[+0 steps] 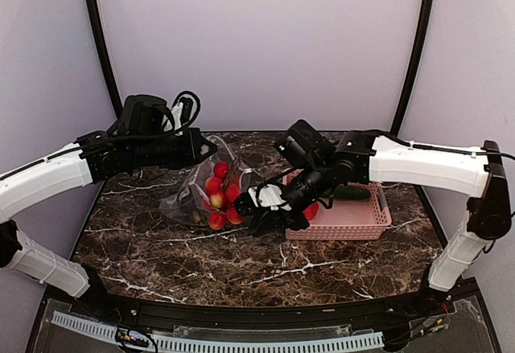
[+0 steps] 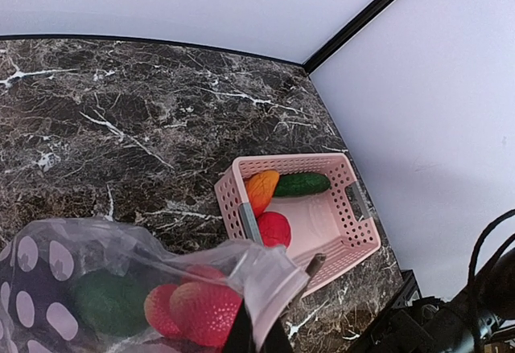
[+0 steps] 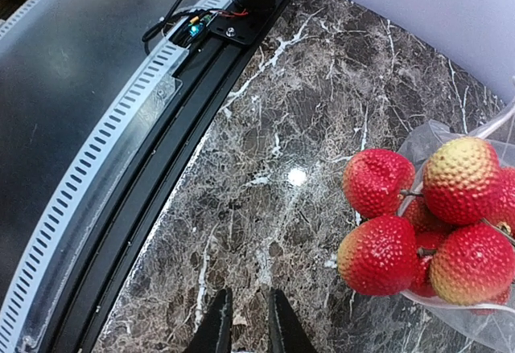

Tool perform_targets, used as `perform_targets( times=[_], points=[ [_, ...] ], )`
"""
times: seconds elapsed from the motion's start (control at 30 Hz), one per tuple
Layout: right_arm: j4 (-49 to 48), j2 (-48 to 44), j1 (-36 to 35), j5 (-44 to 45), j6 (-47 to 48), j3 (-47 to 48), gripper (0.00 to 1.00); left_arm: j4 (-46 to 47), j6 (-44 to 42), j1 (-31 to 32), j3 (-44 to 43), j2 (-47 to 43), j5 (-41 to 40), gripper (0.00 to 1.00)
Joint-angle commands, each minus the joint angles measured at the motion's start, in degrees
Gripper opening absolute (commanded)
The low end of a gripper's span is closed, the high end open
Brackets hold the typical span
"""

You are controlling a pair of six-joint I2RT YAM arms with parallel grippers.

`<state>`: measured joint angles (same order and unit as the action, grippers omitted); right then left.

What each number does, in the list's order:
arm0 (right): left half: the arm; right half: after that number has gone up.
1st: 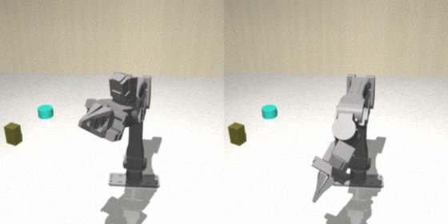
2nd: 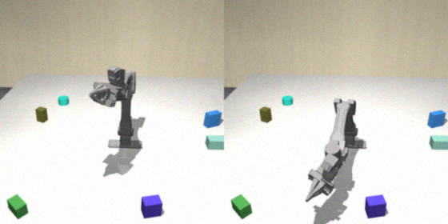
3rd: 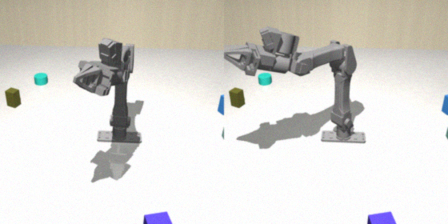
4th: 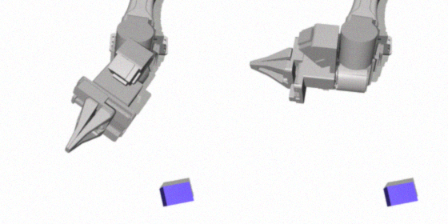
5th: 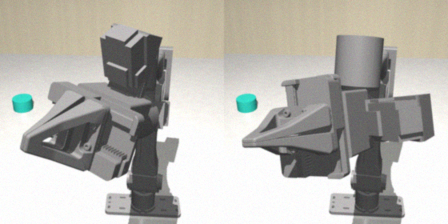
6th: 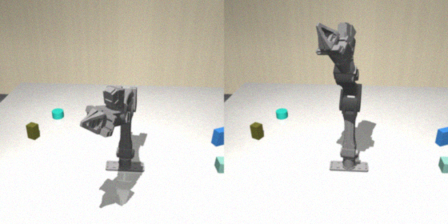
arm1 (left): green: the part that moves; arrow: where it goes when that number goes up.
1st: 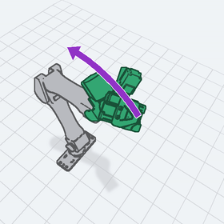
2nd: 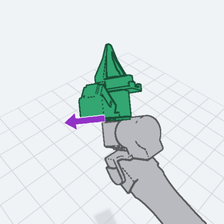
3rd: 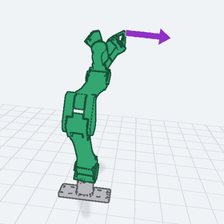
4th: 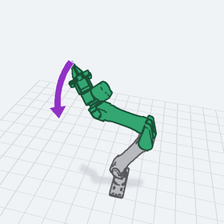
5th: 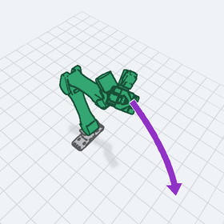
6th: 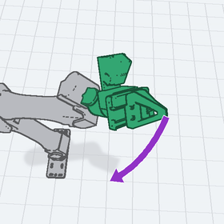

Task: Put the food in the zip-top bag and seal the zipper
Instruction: Adjust the fake fruit in the zipper food storage bag.

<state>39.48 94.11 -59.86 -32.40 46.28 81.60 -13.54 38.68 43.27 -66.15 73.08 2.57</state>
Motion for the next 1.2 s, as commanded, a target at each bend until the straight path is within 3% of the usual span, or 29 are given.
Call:
perform_targets(
  times=[0.0, 0.43, 0.67, 0.8, 1.17],
  points=[
    [-2.25, 3.05, -2.01, 6.21, 2.02, -0.39, 0.13, -0.19, 0.39, -0.24, 0.35, -2.5, 1.56, 0.01],
    [-13.24, 5.94, -1.26, 13.25, -7.11, 7.79, 0.08, -0.03, 0.68, -0.21, 1.63, -2.34, 4.38, 0.01],
    [-13.31, 11.56, 1.41, 11.12, -15.71, 14.44, 0.1, -0.05, 0.54, -0.27, 2.27, -2.36, 5.77, 0.01],
    [-12.2, 12.28, 1.45, 9.83, -15.95, 14.33, 0.11, -0.57, 0.17, -0.24, 2.63, -3.0, 5.17, 0.01],
    [-7.78, 1.04, 2.57, 10.73, -6.41, 4.88, 0.13, -1.13, -0.34, -0.23, 2.34, -3.05, 4.05, 0.01]
  ],
)
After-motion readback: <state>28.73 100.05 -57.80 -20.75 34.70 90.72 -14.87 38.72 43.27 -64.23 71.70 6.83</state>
